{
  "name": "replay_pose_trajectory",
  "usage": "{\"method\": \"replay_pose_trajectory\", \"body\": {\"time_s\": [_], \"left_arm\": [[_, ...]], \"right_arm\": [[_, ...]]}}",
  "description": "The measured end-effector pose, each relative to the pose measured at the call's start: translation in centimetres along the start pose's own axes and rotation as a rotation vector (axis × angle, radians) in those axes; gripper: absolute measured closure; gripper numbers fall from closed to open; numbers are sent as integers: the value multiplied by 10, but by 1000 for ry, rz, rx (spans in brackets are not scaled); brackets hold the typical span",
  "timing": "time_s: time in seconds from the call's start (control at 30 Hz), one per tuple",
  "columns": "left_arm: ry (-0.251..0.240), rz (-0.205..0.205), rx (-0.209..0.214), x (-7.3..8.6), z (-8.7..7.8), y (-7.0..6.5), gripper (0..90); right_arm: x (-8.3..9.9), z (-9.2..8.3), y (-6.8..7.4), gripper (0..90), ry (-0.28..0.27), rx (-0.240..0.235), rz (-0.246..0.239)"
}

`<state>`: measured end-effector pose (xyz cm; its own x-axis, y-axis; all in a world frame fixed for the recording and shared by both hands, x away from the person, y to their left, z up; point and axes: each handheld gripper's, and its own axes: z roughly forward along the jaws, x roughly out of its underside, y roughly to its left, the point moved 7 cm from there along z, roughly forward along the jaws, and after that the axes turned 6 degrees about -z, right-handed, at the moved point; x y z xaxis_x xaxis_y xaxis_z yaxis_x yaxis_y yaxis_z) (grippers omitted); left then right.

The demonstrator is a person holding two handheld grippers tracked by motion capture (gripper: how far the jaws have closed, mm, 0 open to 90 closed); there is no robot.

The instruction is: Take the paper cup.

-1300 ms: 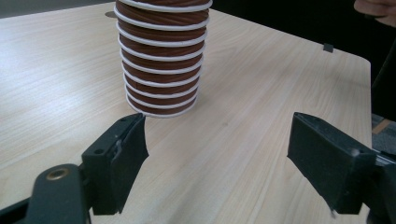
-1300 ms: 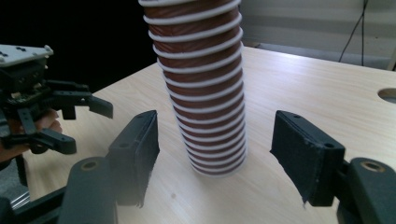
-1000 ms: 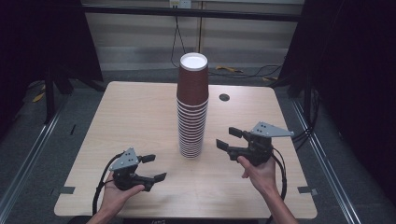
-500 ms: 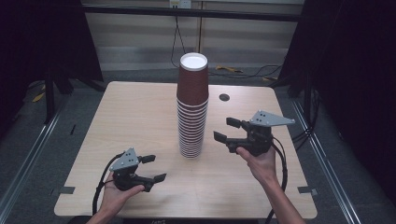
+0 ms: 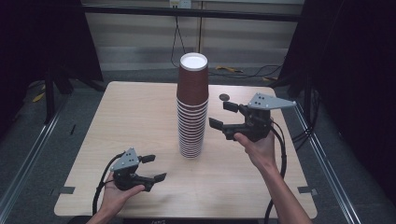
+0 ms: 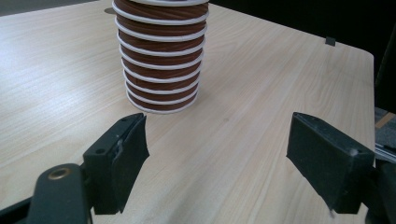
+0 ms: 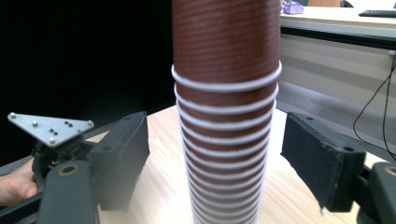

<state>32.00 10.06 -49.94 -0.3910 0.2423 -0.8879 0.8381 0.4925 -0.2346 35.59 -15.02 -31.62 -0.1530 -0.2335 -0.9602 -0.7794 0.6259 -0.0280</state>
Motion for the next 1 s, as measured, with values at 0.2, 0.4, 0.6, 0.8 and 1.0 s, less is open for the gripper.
{"method": "replay_pose_trajectory", "body": {"time_s": [0.2,0.4,0.6,0.8,1.0], "left_arm": [[2,0,1,0,1,0,200],[3,-2,8,0,2,-1,207],[3,2,14,1,3,-1,206],[1,8,12,0,2,-1,205],[1,5,12,0,3,-1,206]], "right_arm": [[-18,5,-1,217,-5,-8,-18],[-37,11,-7,185,-6,-5,-25],[-56,19,-10,164,-7,-5,-45],[-69,30,-11,163,-12,-8,-55],[-82,40,-14,151,-18,-27,-44]]}}
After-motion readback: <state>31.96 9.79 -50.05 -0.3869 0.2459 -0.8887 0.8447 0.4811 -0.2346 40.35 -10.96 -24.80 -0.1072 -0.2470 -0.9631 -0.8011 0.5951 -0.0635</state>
